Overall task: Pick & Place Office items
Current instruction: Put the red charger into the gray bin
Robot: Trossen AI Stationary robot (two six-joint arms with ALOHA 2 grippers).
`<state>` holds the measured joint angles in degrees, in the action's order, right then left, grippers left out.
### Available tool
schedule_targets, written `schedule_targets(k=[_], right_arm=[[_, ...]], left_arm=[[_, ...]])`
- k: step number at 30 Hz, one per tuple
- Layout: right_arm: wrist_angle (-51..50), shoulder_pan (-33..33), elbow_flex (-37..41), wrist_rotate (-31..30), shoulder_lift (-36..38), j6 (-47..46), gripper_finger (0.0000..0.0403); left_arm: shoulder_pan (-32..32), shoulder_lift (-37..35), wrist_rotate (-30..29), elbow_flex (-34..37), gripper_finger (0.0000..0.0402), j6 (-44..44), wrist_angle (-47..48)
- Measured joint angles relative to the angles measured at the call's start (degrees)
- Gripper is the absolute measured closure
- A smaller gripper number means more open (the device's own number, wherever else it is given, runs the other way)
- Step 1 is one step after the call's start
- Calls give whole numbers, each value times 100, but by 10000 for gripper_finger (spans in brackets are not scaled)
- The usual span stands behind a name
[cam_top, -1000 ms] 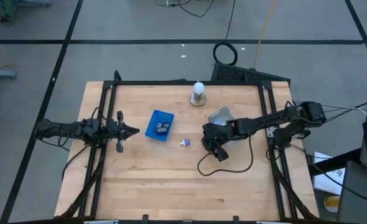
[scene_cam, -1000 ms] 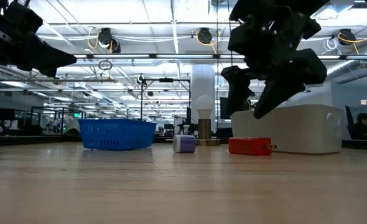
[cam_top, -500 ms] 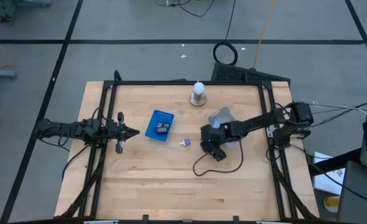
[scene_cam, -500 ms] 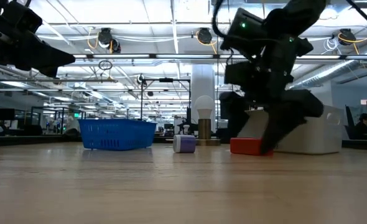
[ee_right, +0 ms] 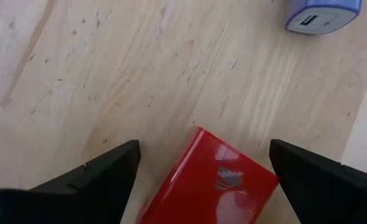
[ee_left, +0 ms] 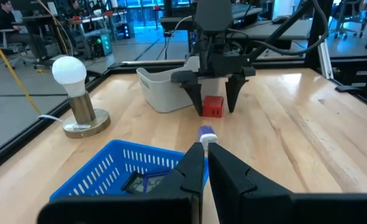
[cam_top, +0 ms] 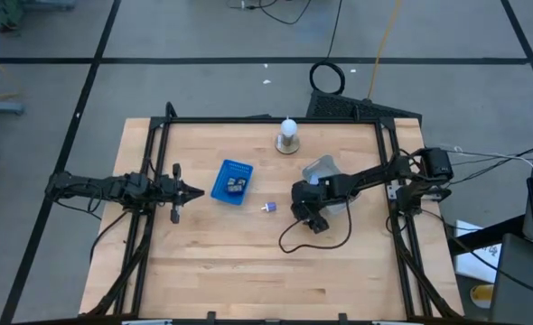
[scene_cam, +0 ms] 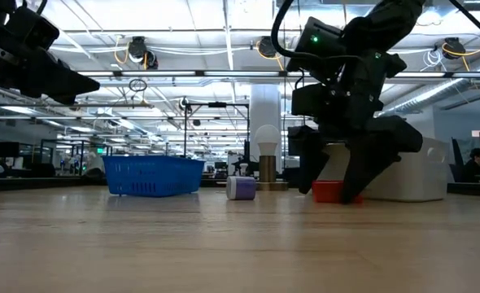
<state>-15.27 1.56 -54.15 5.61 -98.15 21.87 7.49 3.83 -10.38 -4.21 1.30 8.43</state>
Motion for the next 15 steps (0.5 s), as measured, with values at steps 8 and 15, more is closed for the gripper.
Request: schedule_targets(k=[8,15], right_arm=[[-45,18,4,-205,-2,-764,82],[-129,29,4,-157,-2,-956,113]], left_arm=[[0,104,-5,0,376,-35,-2],[0,105,-8,0,376,-53,-2]])
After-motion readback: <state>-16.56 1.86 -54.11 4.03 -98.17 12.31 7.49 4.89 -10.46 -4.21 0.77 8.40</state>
